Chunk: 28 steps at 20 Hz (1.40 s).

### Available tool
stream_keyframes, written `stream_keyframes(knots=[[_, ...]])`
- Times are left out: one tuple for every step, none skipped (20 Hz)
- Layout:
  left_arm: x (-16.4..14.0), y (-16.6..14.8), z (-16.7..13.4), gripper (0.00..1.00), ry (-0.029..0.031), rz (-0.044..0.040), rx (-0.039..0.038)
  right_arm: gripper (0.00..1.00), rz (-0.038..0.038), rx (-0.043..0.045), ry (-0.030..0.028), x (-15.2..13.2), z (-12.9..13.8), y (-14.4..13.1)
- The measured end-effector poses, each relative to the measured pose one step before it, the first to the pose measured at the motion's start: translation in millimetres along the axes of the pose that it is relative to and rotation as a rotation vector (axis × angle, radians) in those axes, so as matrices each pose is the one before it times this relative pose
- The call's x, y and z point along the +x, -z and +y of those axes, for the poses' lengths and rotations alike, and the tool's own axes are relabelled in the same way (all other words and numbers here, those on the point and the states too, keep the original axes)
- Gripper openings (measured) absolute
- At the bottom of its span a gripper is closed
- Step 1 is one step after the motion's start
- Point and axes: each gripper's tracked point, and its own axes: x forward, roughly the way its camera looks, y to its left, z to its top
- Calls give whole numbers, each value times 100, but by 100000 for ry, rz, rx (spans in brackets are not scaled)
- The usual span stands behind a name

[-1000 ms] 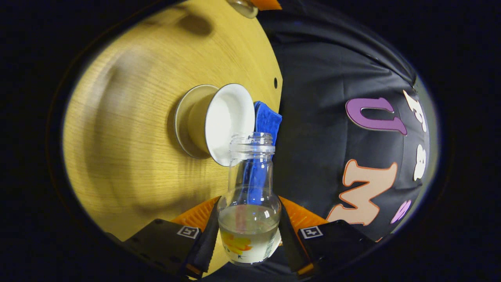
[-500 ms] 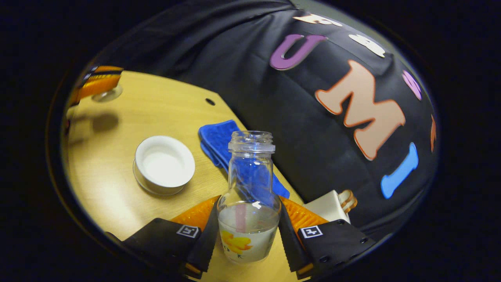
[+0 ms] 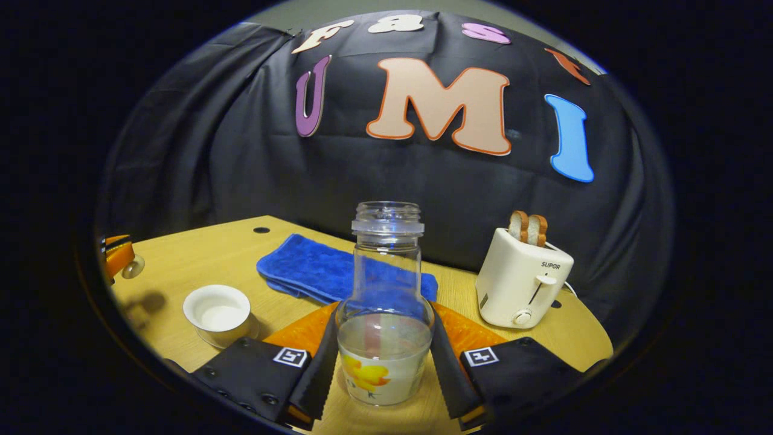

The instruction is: Open the teacup lid with one hand, grasp the water bottle and pour water into the teacup with the other hand; after pouring, place the water bottle on the coaster and then close the teacup lid.

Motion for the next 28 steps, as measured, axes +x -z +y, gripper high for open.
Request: stream_keyframes(knots=[[40, 15, -4, 25, 0, 116, 47, 78, -2377, 1870, 699, 100, -212, -446], [-42, -32, 12, 25, 24, -106, -33, 78, -1950, 2576, 492, -173, -129, -186], [14, -50, 0, 25, -6, 57, 26, 78, -2153, 2651, 711, -120, -122, -224], [-5, 136, 13, 25, 10, -49, -6, 78, -1911, 2628, 1302, 117, -251, -76], [3, -81, -10, 25, 39, 7, -1, 78, -1457, 2704, 1047, -10, -155, -97], [-7, 14, -2, 25, 36, 13, -6, 78, -755, 2530, 667, 88, -119, 53], [-17, 4, 13, 25, -3, -2, -2, 78, -829, 1991, 1312, -1, -382, 211], [-1, -19, 3, 25, 6, 3, -4, 78, -631, 1668, 553, 59, -133, -14], [15, -15, 3, 25, 2, -33, 14, 78, -1310, 653, 1080, 50, -308, -142], [-50, 37, 0, 25, 22, 11, 17, 78, -550, 250, 810, 89, -356, 198], [69, -67, -9, 25, 5, -36, 14, 78, 100, 582, -134, 100, 52, 194], [-31, 63, -4, 25, -2, 38, 14, 78, 236, -129, 428, -99, 64, 234], [-8, 5, 16, 25, 4, -11, 1, 77, 172, -164, -181, 24, -30, 100], [2, -18, -2, 25, -4, 18, 12, 78, -256, -449, 241, 122, 18, 122], [4, -50, 3, 25, 44, -2, -5, 78, -433, -563, 146, 49, -24, 0], [-21, 43, -45, 25, 119, -12, -1, 79, 91, -510, 101, 85, 19, 286], [3, -52, 35, 25, 4, -37, 22, 78, -179, -188, -43, -50, 63, 177], [4, 38, -9, 25, -10, 5, 41, 78, 523, 113, -13, -75, 121, 245], [-2, -60, 0, 25, 54, -57, -2, 78, -869, -232, 220, 13, 28, -224], [-34, 29, -11, 25, 12, 6, 19, 78, 22, -450, 146, -46, 1, 27], [36, 21, 14, 25, 16, 7, -4, 77, -489, -749, 24, -54, 136, 58], [42, 43, -14, 25, 84, -2, -15, 78, -336, -772, 34, 33, 30, -9], [-32, 0, -3, 25, -8, 18, -7, 78, -761, -1189, -18, -94, 125, 25], [-24, -41, 1, 25, 5, 3, 0, 78, -931, -835, 87, -5, 84, -15], [-7, 18, 5, 25, -26, -8, -17, 78, -1052, -724, 102, -173, 14, -82], [13, -4, -19, 25, 31, 46, -13, 78, -501, 122, 151, 4, -22, -145], [27, 40, 26, 25, -42, -45, -21, 79, 341, 686, 207, -58, -118, 309], [-19, -38, -5, 25, -17, 47, 2, 80, 219, 1010, 132, 95, -105, 135]])
